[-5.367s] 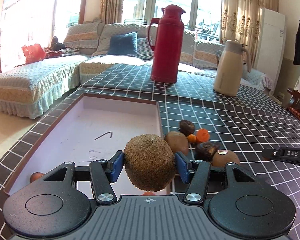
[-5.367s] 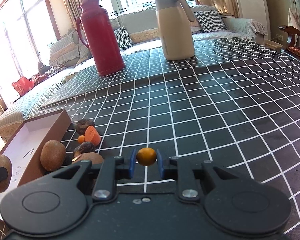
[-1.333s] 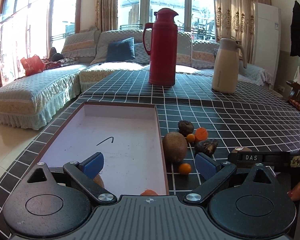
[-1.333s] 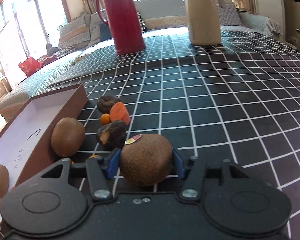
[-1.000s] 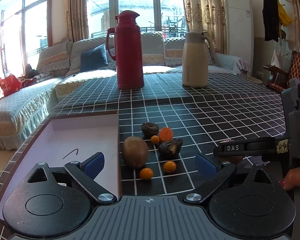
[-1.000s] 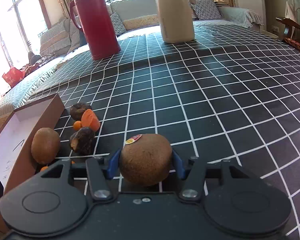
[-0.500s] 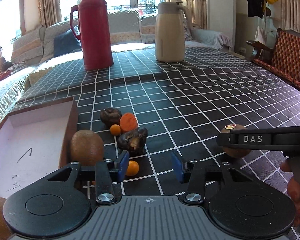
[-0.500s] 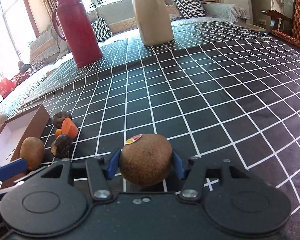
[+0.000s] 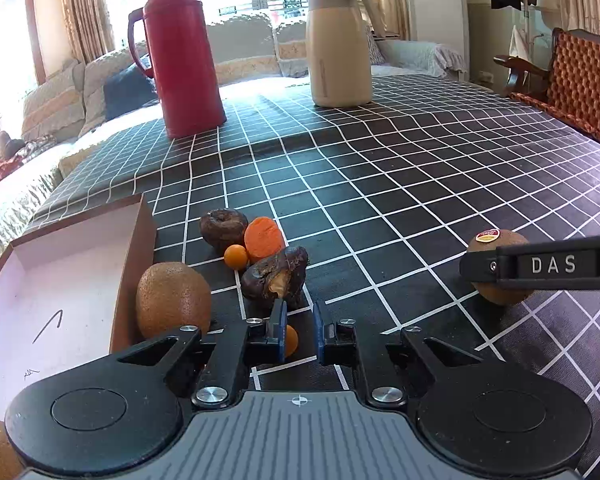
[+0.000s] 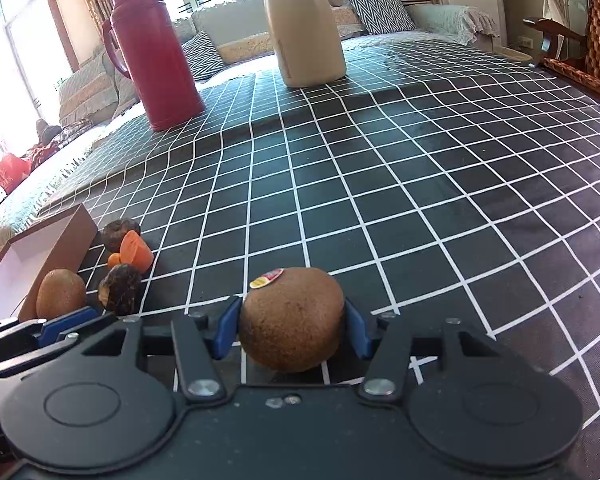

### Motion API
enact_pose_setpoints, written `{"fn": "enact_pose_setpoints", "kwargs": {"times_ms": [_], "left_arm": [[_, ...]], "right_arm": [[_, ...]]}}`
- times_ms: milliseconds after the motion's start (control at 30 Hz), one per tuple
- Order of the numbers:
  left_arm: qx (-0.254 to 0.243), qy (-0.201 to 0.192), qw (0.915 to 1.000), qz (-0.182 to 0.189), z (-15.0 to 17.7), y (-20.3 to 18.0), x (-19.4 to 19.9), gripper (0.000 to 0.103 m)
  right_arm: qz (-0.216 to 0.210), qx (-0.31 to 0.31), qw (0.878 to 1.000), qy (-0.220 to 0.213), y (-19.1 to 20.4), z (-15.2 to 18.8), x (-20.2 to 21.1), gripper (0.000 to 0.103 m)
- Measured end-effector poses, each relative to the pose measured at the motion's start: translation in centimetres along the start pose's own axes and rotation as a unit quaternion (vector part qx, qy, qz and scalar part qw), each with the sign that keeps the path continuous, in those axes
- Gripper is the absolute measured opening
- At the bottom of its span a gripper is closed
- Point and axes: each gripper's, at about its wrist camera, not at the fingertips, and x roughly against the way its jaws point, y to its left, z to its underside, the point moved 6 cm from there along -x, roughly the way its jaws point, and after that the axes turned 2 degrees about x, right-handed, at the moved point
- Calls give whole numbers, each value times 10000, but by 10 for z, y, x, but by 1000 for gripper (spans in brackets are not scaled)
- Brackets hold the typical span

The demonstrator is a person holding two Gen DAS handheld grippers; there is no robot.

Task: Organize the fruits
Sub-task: 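Grasp a kumquat with the left gripper while the right holds the kiwi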

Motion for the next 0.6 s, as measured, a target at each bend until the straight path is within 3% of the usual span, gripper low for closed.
{"fn": "enact_pose_setpoints", "kwargs": {"times_ms": [333, 600], "left_arm": [[234, -97, 9994, 243, 1, 8, 3, 13], [-23, -205, 9998, 23, -1, 5, 3, 14]], "right_arm": [[-108, -91, 9999, 48, -1, 0, 1, 55], [-148, -156, 9997, 65, -4, 1, 2, 55]]}}
